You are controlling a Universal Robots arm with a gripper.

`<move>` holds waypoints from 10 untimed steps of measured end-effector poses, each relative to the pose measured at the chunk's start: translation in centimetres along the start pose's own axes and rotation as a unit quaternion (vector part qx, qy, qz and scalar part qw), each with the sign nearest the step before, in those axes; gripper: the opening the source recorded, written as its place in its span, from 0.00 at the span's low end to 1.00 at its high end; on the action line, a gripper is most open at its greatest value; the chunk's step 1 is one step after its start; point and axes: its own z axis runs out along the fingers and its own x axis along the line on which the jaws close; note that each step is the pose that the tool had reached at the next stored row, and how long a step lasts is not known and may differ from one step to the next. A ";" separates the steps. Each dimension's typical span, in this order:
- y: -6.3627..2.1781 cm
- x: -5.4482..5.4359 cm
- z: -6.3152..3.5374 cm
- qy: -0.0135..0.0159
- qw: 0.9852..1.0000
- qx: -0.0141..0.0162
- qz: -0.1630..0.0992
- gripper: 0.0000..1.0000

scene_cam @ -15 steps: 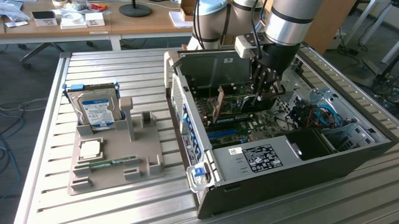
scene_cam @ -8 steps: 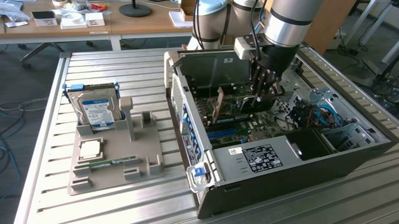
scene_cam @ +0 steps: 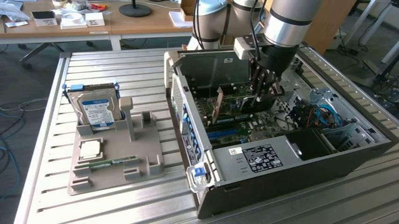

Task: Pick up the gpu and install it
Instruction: 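Insert the gpu into the slot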

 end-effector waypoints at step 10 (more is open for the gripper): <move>0.00 0.0 0.00 0.000 1.000 0.000 0.000 0.27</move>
